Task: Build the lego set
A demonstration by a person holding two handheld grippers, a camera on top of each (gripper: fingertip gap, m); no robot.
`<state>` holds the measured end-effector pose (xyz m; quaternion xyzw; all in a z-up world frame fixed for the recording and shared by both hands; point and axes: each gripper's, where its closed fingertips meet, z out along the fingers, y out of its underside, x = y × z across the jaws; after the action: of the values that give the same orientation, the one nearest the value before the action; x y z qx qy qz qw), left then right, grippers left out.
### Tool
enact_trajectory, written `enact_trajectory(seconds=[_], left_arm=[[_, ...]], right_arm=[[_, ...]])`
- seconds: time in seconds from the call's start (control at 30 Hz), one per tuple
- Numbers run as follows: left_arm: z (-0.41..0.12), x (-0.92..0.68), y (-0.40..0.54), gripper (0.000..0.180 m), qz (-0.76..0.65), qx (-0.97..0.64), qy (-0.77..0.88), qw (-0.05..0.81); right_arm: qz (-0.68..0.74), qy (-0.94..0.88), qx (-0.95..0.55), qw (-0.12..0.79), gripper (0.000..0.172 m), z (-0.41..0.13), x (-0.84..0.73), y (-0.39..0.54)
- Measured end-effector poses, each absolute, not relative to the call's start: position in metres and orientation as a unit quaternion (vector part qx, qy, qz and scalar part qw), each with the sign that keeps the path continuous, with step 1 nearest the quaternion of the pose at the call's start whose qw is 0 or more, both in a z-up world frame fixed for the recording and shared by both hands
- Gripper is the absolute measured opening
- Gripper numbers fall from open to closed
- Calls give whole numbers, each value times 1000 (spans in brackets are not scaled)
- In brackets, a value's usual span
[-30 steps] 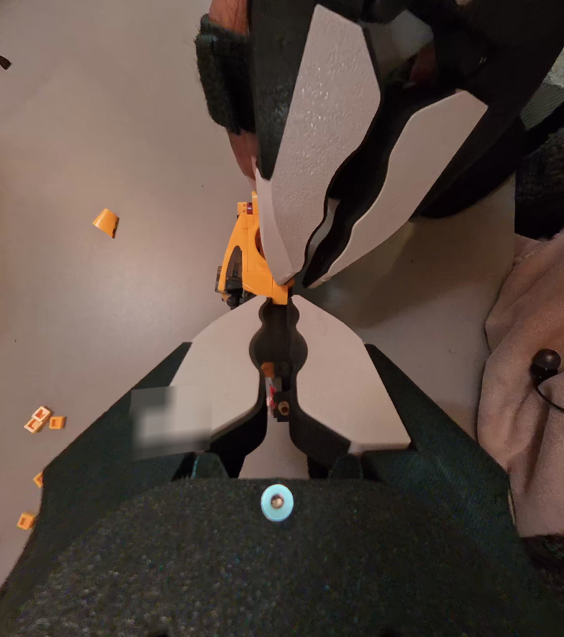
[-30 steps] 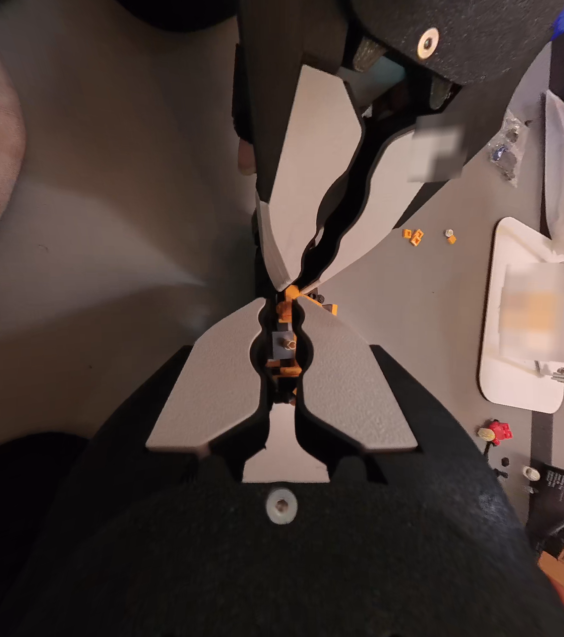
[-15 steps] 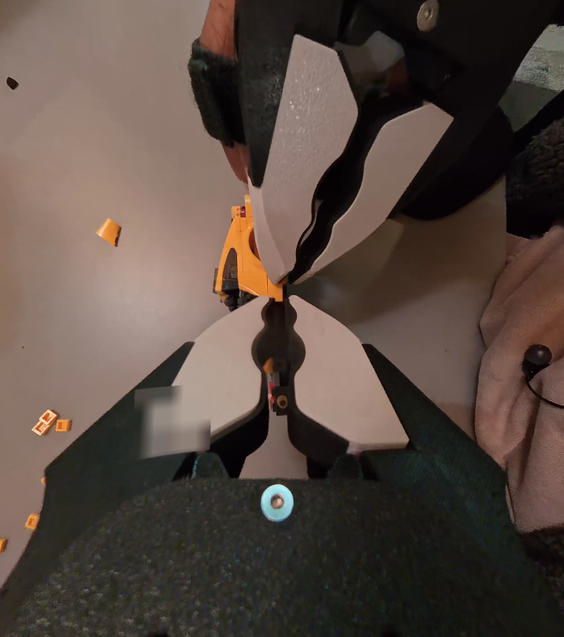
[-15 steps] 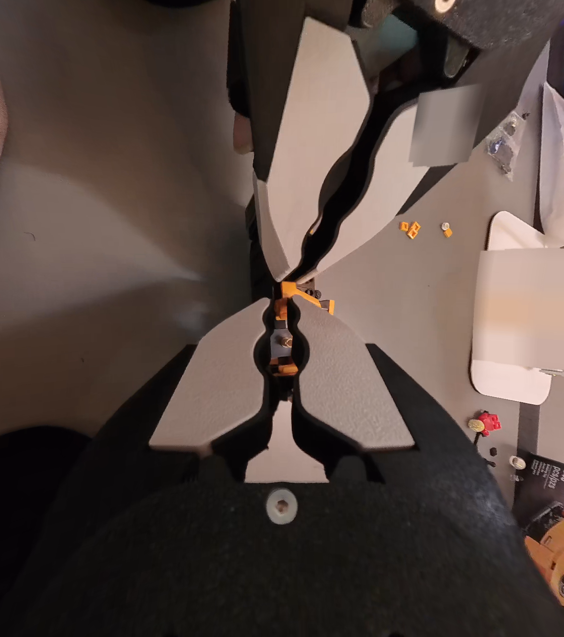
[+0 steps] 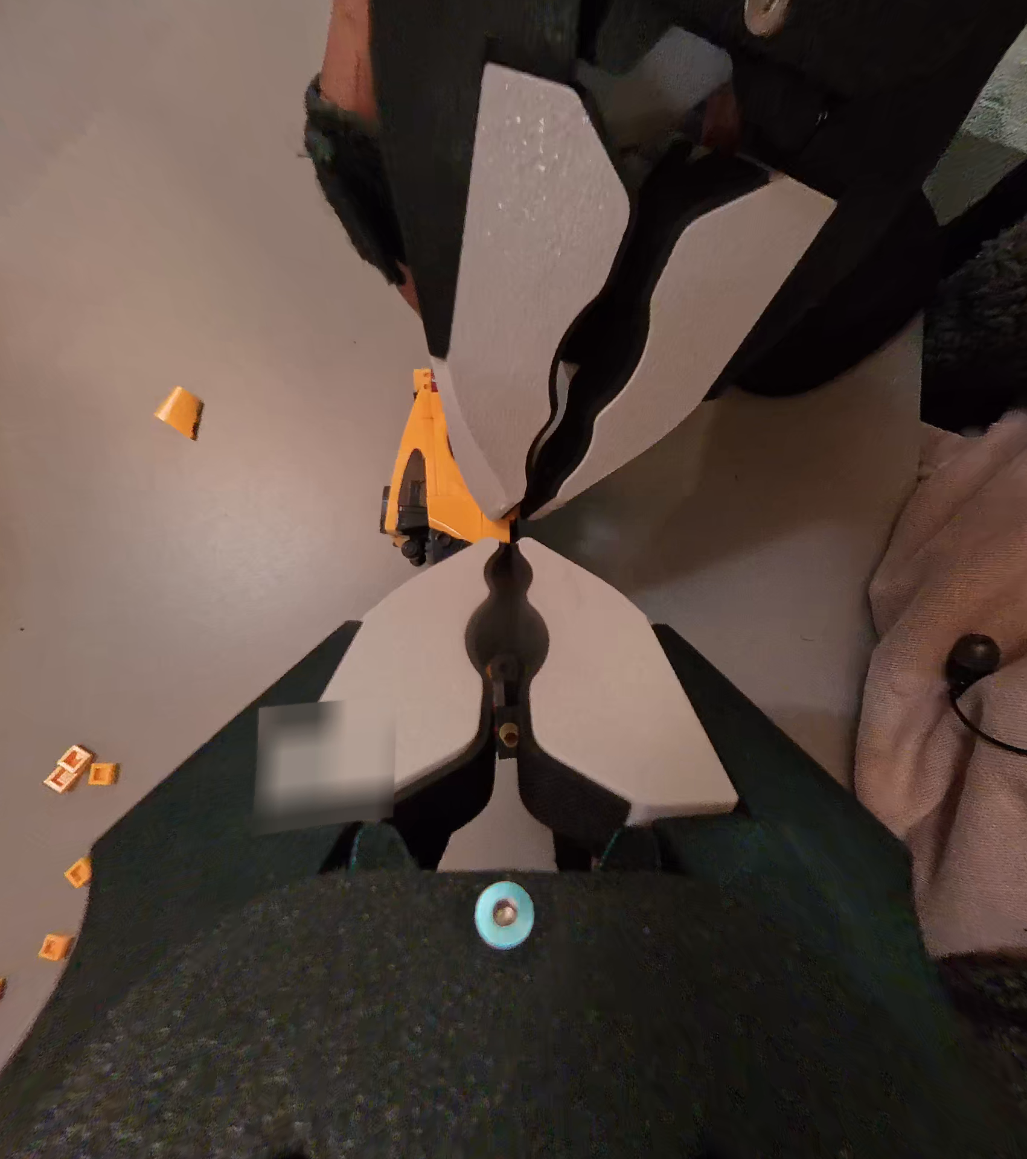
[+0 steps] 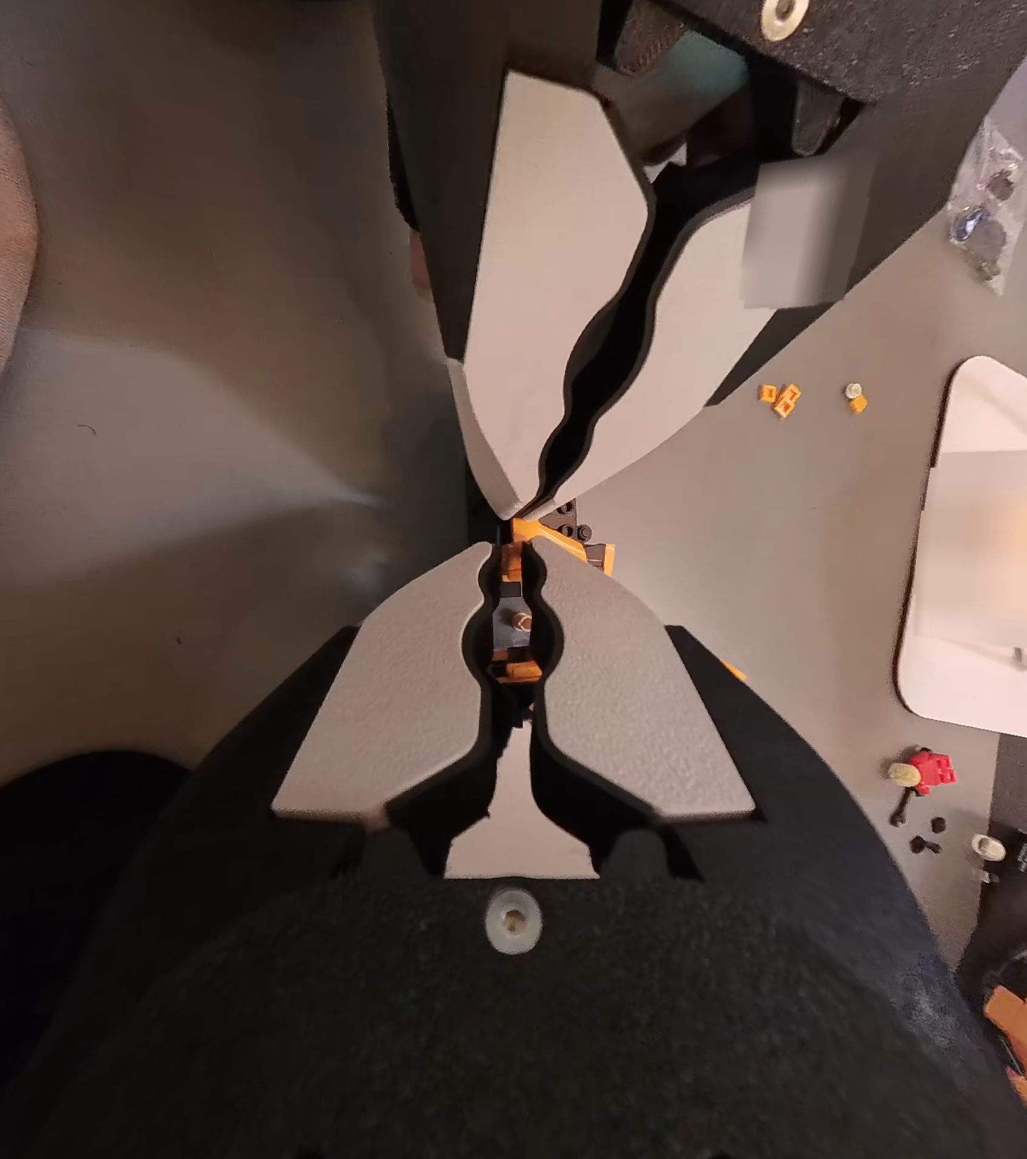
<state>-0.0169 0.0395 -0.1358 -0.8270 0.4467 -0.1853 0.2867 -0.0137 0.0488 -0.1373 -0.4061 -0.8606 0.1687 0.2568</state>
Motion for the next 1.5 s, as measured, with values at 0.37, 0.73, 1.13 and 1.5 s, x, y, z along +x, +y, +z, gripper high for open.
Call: enact_trajectory(seconds=[0.37,0.73,1.13,1.5], left_arm=[[-123,-27,48,0,-204,-826,425,308],[-128,-17,49,7,-215,-810,442,320],[-136,-10,55,6,-171,-797,478,328],[-136,-2,61,6,-161,-798,480,327]], right_arm=[[248,-838,-427,232,14,-133,-11,50],[264,-817,-440,262,16,-122,-2,59],[269,-791,-485,259,40,-144,23,86],[278,-779,-486,282,35,-147,18,88]])
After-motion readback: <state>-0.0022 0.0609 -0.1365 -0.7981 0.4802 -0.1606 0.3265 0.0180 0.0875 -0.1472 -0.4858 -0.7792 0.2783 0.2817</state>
